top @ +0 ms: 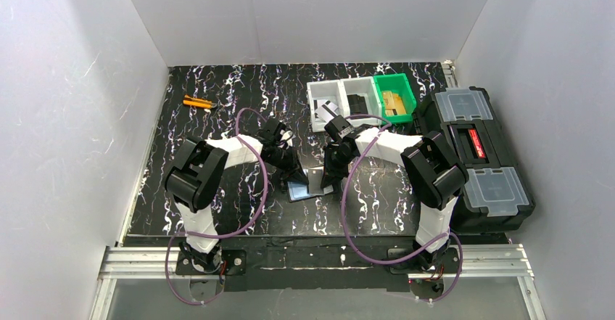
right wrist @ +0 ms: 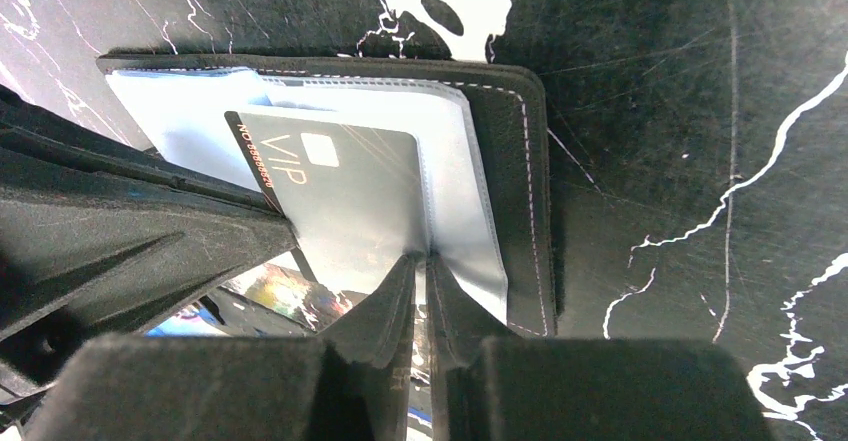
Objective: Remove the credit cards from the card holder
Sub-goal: Remove the credit card from the card holder.
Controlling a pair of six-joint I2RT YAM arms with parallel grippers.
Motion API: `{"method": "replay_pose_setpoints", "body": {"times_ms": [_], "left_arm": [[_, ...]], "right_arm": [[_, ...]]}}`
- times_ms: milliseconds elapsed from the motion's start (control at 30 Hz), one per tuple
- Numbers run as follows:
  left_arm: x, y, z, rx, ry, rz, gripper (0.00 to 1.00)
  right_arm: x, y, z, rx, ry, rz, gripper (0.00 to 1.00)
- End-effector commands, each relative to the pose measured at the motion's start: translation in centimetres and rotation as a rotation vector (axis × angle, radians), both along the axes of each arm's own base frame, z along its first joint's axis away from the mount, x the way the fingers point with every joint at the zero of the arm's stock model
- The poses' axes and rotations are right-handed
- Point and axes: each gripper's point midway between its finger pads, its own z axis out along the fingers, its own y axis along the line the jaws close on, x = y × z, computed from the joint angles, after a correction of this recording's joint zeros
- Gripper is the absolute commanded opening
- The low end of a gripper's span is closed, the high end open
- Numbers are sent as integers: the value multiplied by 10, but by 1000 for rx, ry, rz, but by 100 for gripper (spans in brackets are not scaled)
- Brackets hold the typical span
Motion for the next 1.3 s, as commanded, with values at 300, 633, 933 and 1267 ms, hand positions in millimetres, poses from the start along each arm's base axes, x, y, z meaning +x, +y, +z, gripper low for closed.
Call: {"method": "replay_pose_setpoints", "body": {"times_ms": [300, 633, 933, 1267], "left_arm": [[5, 21, 15, 30, -12, 44, 0], [5, 31, 15, 31, -15, 64, 0], [5, 23, 20, -40, -4, 52, 0], [-2, 29, 0, 11, 46, 47, 24]], "right_arm": [[-3, -12, -25, -86, 22, -5, 15], [-2, -16, -26, -81, 28, -24, 15], [-2, -15, -26, -76, 29, -21, 15], [-2, -15, -26, -76, 29, -18, 15]]}}
